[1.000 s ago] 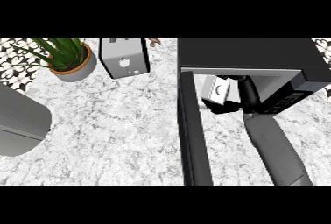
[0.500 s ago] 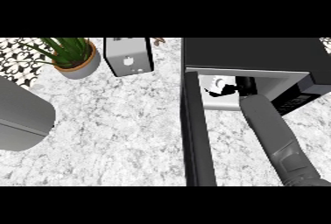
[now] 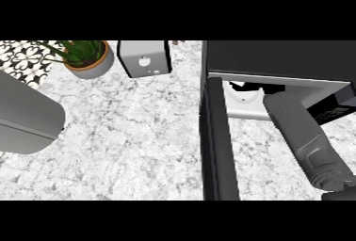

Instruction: Pick up the milk, place it into the microwave and close the microwave

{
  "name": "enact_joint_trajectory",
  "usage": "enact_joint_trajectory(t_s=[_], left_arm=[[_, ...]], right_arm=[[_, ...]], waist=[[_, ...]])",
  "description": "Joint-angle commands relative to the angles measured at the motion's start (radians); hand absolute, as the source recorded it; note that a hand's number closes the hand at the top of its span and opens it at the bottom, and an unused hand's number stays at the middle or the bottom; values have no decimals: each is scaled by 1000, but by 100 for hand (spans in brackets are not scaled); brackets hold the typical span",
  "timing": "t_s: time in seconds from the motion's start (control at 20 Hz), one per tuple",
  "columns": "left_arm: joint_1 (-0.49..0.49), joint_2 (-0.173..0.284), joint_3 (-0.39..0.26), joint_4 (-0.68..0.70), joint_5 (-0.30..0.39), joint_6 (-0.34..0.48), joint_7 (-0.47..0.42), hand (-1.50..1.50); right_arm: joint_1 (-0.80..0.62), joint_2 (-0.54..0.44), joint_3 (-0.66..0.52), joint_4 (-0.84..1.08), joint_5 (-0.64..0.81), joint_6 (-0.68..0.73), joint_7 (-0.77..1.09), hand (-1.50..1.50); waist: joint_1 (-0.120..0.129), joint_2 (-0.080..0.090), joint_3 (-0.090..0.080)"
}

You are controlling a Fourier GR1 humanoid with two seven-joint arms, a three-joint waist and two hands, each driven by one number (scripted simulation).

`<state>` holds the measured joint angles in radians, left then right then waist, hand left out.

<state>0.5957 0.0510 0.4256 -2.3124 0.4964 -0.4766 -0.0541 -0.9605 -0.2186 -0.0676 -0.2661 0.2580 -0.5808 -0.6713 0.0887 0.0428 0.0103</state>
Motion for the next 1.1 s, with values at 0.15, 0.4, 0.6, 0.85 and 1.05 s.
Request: enact_joint_trajectory(t_s=[0.15, 0.4, 0.6, 0.85, 1.05], left_arm=[[-71, 18, -7, 66, -21, 6, 4, -150], [-70, 23, -2, 70, -36, -5, -2, -150], [-83, 14, -4, 62, -80, 10, -8, -150], [-108, 19, -11, 82, -96, 4, -16, -150], [-113, 45, -43, 74, -98, -22, 18, -150]], right_arm=[[-46, -70, 9, 84, 52, -94, -49, 150], [-52, -89, 16, 170, 85, -249, 60, -150], [-66, -139, 51, 251, 129, -355, 193, -150], [-87, -86, 42, 172, 114, -208, 63, -150], [-84, -56, 31, 162, 103, -170, 21, -150]], waist=[[11, 10, -7], [31, 14, -8], [45, 21, -8], [42, 16, -4], [41, 17, -3]])
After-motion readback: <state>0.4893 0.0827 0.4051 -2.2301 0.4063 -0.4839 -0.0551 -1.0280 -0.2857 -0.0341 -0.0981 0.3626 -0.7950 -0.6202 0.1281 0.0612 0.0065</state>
